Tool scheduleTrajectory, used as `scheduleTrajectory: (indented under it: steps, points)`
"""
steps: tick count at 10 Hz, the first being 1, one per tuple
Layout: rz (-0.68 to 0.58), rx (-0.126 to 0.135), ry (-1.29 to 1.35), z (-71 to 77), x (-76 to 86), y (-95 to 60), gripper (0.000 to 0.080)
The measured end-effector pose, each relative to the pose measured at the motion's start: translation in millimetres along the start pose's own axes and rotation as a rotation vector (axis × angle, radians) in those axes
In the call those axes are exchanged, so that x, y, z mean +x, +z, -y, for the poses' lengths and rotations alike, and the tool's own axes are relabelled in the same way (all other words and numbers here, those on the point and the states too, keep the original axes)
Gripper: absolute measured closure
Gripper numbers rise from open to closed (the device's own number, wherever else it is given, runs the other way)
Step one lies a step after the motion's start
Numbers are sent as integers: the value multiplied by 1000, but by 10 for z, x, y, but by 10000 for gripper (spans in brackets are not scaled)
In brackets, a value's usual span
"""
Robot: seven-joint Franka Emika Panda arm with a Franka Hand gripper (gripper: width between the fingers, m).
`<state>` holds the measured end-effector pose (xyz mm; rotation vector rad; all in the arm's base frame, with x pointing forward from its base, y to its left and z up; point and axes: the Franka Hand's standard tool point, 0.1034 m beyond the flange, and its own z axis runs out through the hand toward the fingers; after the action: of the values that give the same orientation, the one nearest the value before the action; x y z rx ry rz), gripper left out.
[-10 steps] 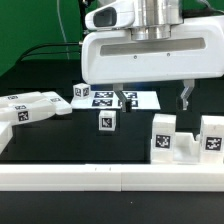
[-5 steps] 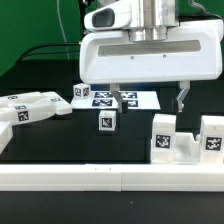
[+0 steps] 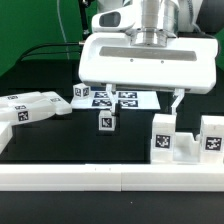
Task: Assemble chair
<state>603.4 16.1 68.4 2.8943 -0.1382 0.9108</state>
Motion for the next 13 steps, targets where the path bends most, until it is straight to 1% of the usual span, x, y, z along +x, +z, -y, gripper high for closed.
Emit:
scheduleTrajectory:
  steps: [1, 2, 4, 5, 6, 7, 9, 10, 11, 12, 13]
  points:
    - [10, -5, -5, -11, -101, 69, 150]
    - [61, 1, -4, 4, -215, 132, 150]
    - [75, 14, -1, 85, -208, 165, 150]
    - [82, 18, -5, 128, -235, 178, 150]
    - [81, 19, -8, 142, -235, 177, 150]
    - [69, 13, -10, 117, -237, 193, 150]
    - [59, 8, -14, 116, -268, 228, 150]
    - [59, 3, -19, 117, -340, 281, 150]
    - [89, 16, -15, 165, -323, 312, 150]
    - [83, 17, -15, 173, -296, 315, 150]
    - [86, 16, -16, 174, -309, 327, 150]
